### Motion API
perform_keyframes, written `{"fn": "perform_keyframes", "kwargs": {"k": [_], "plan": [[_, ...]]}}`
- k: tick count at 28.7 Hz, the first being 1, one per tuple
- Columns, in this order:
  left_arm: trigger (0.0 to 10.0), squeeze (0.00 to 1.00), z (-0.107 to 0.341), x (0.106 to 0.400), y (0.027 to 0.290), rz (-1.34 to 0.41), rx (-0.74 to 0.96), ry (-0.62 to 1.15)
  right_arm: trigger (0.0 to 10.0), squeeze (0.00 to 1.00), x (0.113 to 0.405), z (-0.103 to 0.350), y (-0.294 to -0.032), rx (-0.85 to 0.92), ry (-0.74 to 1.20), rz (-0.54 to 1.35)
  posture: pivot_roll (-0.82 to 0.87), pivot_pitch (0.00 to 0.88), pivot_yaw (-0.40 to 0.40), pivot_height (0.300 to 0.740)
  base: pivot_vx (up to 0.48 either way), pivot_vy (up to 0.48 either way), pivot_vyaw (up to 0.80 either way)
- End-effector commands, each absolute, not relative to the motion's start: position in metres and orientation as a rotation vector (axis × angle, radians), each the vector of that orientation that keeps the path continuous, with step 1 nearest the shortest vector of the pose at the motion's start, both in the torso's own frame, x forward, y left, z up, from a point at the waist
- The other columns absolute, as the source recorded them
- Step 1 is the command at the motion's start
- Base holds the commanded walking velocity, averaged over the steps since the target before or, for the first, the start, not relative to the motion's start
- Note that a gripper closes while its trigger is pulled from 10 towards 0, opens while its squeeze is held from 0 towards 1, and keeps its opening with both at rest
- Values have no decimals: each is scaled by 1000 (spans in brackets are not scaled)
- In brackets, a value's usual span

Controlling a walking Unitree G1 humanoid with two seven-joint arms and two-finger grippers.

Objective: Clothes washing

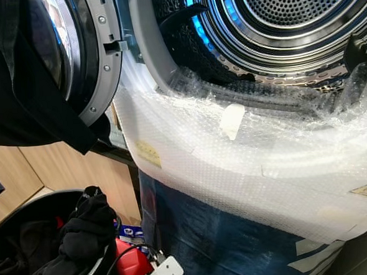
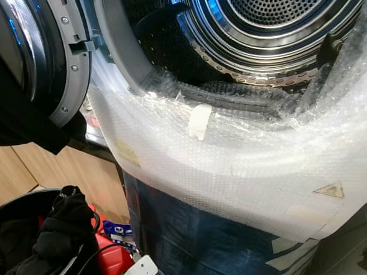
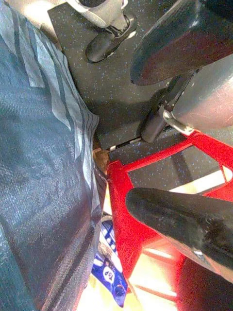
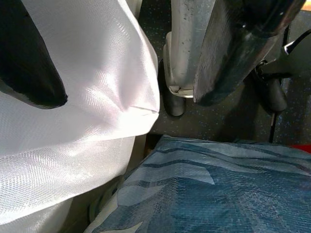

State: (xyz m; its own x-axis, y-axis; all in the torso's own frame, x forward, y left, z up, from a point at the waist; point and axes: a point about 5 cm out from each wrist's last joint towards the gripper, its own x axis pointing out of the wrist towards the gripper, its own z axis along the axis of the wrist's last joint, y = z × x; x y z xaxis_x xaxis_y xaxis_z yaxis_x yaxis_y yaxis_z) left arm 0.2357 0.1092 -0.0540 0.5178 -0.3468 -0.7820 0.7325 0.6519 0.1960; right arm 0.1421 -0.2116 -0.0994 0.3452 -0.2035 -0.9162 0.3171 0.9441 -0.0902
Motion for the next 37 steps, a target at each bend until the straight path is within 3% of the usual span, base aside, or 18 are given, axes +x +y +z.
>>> {"fn": "perform_keyframes", "kwargs": {"k": [1, 7, 8, 37], "plan": [[10000, 0, -55, 234, 111, -690, 555, 801, 10000, 0, 141, -100, -212, 102, 1177, -336, 0, 0, 0, 740, 0, 0, 0], [10000, 0, -55, 234, 111, -690, 555, 801, 10000, 0, 142, -99, -212, 93, 1176, -330, 0, 0, 0, 740, 0, 0, 0], [10000, 0, -57, 231, 110, -709, 566, 808, 10000, 0, 137, -102, -208, 87, 1186, -297, 88, 0, -24, 740, 0, 0, 0], [10000, 0, -59, 229, 109, -745, 591, 814, 10000, 0, 131, -105, -201, 83, 1203, -238, 93, 0, -23, 740, 0, 0, 0]]}}
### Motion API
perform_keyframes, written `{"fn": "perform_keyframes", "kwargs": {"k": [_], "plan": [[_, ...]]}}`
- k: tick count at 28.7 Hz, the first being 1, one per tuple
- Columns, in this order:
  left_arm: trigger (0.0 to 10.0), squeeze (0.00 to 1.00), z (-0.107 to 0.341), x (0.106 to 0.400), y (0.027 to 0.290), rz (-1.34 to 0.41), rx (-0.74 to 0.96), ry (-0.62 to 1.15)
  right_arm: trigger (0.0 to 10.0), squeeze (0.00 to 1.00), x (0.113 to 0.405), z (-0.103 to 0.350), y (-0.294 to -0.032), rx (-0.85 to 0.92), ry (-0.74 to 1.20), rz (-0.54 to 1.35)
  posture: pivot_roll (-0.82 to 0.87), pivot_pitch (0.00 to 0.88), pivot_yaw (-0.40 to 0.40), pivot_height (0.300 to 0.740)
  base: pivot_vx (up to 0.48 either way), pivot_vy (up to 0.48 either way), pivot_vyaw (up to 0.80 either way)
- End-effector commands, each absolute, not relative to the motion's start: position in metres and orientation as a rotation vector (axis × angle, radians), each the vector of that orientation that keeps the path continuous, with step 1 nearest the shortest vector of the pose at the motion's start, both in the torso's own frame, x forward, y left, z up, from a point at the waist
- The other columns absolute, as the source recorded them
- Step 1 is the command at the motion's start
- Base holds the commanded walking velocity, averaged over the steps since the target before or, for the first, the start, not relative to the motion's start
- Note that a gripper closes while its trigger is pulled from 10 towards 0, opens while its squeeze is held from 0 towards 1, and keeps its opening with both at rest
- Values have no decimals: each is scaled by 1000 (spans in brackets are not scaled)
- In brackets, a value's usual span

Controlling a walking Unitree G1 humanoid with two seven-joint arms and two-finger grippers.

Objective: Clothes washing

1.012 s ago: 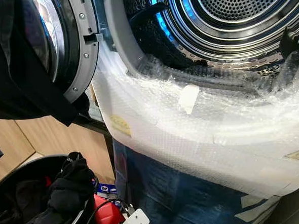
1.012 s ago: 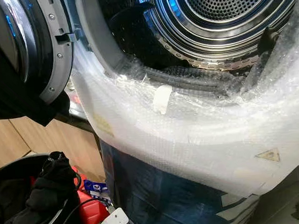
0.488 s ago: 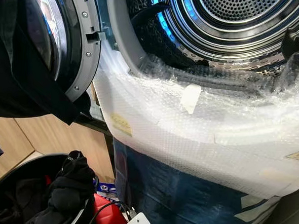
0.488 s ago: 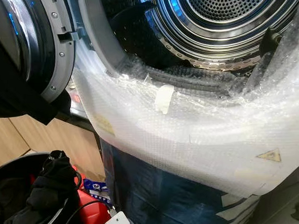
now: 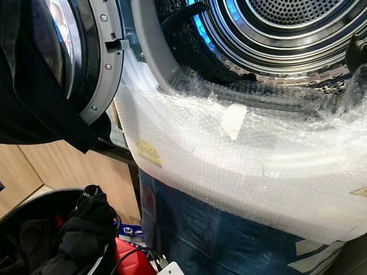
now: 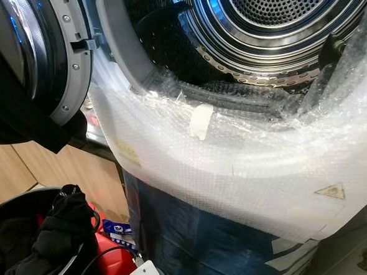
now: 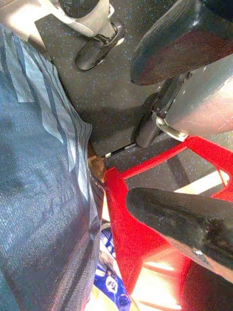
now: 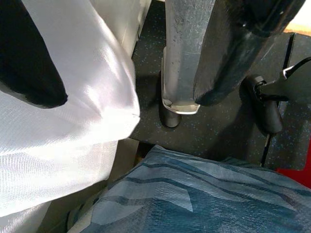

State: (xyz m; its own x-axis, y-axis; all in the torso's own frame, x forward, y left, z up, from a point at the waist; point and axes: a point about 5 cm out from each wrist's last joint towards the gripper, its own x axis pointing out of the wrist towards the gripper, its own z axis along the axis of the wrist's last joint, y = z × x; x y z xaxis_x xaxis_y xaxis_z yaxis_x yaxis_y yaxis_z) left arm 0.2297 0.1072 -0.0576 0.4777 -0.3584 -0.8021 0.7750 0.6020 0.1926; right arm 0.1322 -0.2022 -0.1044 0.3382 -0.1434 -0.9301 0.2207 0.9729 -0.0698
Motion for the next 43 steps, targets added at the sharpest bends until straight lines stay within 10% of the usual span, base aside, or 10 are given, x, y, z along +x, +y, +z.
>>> {"fn": "perform_keyframes", "kwargs": {"k": [1, 43], "plan": [[10000, 0, -59, 229, 109, -745, 591, 814, 10000, 0, 131, -105, -201, 83, 1203, -238, 93, 0, -23, 740, 0, 0, 0], [10000, 0, -48, 240, 99, -784, 540, 737, 10000, 0, 133, -105, -200, 98, 1199, -234, 104, 0, -15, 740, 0, 0, 0]]}}
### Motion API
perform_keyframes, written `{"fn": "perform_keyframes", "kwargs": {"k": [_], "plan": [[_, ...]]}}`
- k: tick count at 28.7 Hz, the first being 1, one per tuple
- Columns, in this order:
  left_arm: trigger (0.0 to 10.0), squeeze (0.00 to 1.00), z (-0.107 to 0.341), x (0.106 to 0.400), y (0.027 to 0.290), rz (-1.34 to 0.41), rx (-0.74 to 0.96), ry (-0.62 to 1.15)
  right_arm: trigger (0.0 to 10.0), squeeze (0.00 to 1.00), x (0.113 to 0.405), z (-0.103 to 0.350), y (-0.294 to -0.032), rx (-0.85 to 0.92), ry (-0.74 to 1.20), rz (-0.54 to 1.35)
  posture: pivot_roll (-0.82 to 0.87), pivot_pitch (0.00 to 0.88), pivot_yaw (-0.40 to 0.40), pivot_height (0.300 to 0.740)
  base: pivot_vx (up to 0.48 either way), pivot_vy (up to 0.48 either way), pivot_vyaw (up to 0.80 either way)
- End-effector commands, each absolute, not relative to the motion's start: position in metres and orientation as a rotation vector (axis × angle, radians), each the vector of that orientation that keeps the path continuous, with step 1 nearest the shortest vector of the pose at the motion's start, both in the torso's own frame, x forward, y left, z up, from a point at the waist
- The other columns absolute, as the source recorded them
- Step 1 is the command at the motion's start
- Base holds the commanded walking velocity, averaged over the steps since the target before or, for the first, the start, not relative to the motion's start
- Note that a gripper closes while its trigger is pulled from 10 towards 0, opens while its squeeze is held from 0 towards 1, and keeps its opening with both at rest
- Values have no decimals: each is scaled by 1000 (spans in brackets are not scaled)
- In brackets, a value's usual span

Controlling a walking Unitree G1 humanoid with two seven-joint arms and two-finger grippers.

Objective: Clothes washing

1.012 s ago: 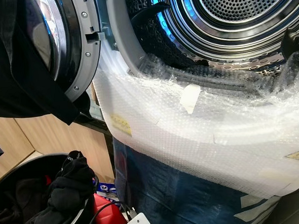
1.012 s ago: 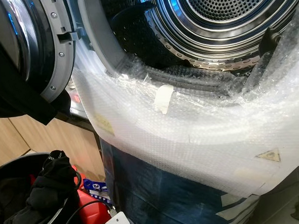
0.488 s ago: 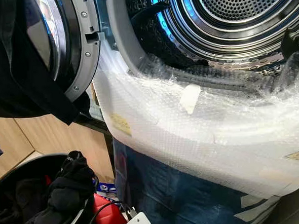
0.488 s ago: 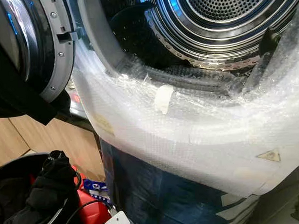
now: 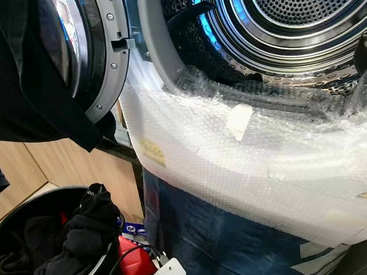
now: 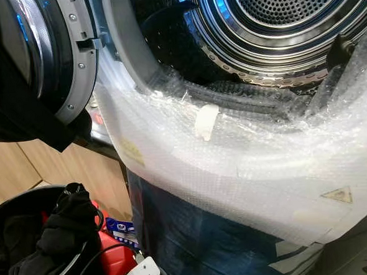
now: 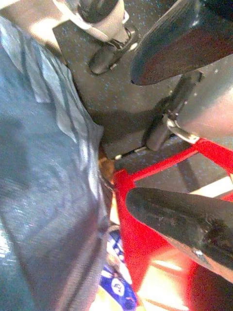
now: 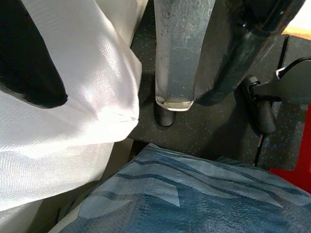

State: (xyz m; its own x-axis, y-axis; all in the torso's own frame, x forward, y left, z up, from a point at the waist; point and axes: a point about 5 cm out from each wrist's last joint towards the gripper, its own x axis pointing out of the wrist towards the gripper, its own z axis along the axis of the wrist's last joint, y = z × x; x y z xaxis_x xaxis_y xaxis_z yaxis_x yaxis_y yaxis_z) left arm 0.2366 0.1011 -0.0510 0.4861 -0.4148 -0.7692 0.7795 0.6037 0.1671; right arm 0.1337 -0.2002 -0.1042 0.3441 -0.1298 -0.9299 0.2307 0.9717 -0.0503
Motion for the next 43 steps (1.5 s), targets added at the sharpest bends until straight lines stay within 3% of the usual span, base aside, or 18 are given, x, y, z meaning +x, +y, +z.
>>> {"fn": "perform_keyframes", "kwargs": {"k": [1, 6, 12, 18, 22, 28, 37, 40, 43], "plan": [[10000, 0, -44, 244, 93, -787, 512, 719, 10000, 0, 132, -105, -200, 101, 1200, -238, 102, 0, -13, 740, 0, 0, 0], [10000, 0, -35, 252, 80, -822, 497, 672, 10000, 0, 131, -105, -200, 102, 1202, -246, 97, 0, -12, 740, 0, 0, 0], [10000, 0, 6, 279, 39, -959, 374, 450, 10000, 0, 128, -106, -201, 105, 1207, -252, 94, 0, -5, 740, 0, 0, 0], [10000, 0, 21, 274, 31, -1109, 294, 345, 10000, 0, 125, -107, -202, 116, 1208, -261, 104, 0, 14, 740, 0, 0, 0], [10000, 0, 34, 273, 44, -1094, 293, 281, 10000, 0, 123, -107, -201, 101, 1219, -243, 114, 0, 16, 740, 0, 0, 0], [10000, 0, 99, 261, 70, -1036, 269, 151, 10000, 0, 118, -109, -200, 81, 1233, -225, 134, 0, 22, 740, 0, 0, 0], [10000, 0, 158, 255, 138, -668, 281, 91, 10000, 0, 117, -109, -200, 39, 1236, -186, 175, 0, 17, 740, 0, 0, 0], [10000, 0, 172, 265, 164, -381, 281, 55, 10000, 0, 126, -107, -200, 44, 1216, -189, 199, 0, 10, 740, 0, 0, 0], [10000, 0, 172, 274, 181, -215, 209, 61, 10000, 0, 129, -106, -197, 39, 1214, -177, 208, 0, 6, 740, 0, 0, 0]]}}
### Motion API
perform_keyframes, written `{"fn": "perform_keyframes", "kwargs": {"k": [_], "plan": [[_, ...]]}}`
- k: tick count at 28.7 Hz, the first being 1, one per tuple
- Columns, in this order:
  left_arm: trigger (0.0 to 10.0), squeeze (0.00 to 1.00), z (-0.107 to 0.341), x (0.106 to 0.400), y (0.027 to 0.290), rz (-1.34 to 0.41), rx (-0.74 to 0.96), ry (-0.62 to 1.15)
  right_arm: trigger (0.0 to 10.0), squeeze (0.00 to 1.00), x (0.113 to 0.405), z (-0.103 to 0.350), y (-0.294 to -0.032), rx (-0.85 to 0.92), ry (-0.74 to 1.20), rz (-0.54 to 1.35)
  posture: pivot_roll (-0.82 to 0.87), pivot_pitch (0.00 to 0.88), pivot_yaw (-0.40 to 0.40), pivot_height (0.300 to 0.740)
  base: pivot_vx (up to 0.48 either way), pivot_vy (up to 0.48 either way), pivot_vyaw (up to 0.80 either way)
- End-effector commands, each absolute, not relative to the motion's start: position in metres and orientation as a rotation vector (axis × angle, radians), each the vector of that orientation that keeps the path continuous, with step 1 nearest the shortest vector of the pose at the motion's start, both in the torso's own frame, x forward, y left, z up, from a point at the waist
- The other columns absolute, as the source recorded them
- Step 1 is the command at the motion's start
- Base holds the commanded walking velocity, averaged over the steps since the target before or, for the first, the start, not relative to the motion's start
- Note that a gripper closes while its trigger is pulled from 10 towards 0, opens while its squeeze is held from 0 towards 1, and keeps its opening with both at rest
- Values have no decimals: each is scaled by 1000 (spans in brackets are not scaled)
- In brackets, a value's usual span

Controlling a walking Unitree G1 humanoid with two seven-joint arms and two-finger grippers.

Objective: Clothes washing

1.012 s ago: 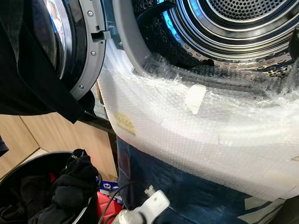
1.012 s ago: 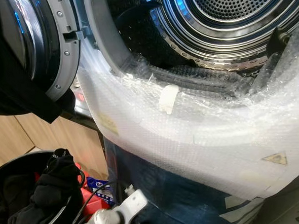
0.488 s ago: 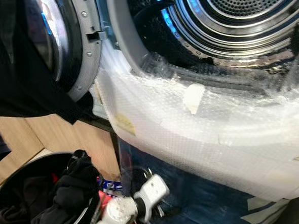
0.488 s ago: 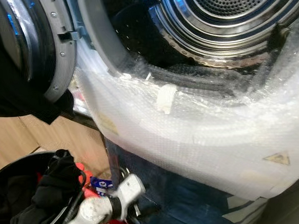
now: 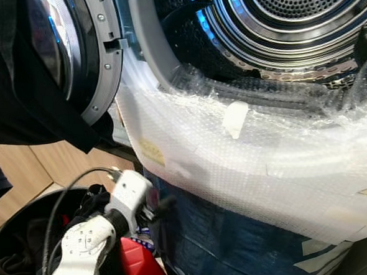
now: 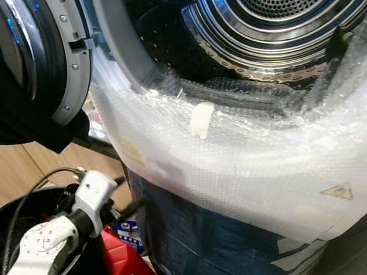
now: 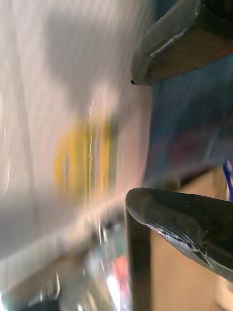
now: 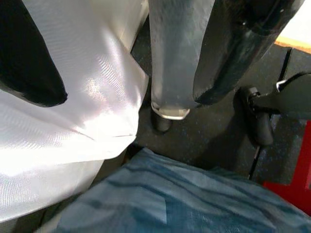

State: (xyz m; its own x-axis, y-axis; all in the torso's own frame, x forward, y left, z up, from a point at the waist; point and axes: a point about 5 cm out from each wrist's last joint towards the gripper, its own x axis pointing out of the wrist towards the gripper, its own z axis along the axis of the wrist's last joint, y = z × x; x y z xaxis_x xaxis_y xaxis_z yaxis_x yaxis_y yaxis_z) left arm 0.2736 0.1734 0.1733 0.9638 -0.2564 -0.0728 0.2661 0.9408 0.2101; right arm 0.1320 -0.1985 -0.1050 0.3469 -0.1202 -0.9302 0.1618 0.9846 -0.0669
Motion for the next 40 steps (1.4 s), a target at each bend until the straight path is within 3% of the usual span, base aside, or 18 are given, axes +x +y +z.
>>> {"fn": "perform_keyframes", "kwargs": {"k": [1, 2, 9, 12, 19, 31, 40], "plan": [[10000, 0, 172, 278, 190, -157, 201, 66, 10000, 0, 130, -106, -194, 32, 1216, -167, 209, 0, 9, 740, 0, 0, 0], [10000, 1000, 173, 280, 196, -120, 215, 76, 10000, 0, 131, -106, -193, 33, 1215, -164, 211, 0, 11, 740, 0, 0, 0], [10000, 1000, 164, 280, 226, -24, 264, 199, 10000, 0, 135, -106, -187, 46, 1208, -164, 198, 0, 23, 740, 0, 0, 0], [10000, 1000, 166, 287, 238, 72, 154, 214, 10000, 0, 135, -106, -187, 53, 1207, -170, 199, 0, 21, 740, 0, 0, 0], [10000, 1000, 154, 287, 254, 130, 110, 316, 10000, 0, 135, -105, -189, 51, 1206, -172, 205, 0, 4, 740, 0, 0, 0], [10000, 1000, 147, 292, 250, 52, 91, 354, 10000, 0, 149, -100, -190, 49, 1174, -167, 214, 0, -9, 740, 0, 0, 0], [10000, 1000, 157, 289, 226, -118, 82, 252, 10000, 0, 146, -101, -190, 45, 1185, -173, 226, 0, -17, 740, 0, 0, 0]]}}
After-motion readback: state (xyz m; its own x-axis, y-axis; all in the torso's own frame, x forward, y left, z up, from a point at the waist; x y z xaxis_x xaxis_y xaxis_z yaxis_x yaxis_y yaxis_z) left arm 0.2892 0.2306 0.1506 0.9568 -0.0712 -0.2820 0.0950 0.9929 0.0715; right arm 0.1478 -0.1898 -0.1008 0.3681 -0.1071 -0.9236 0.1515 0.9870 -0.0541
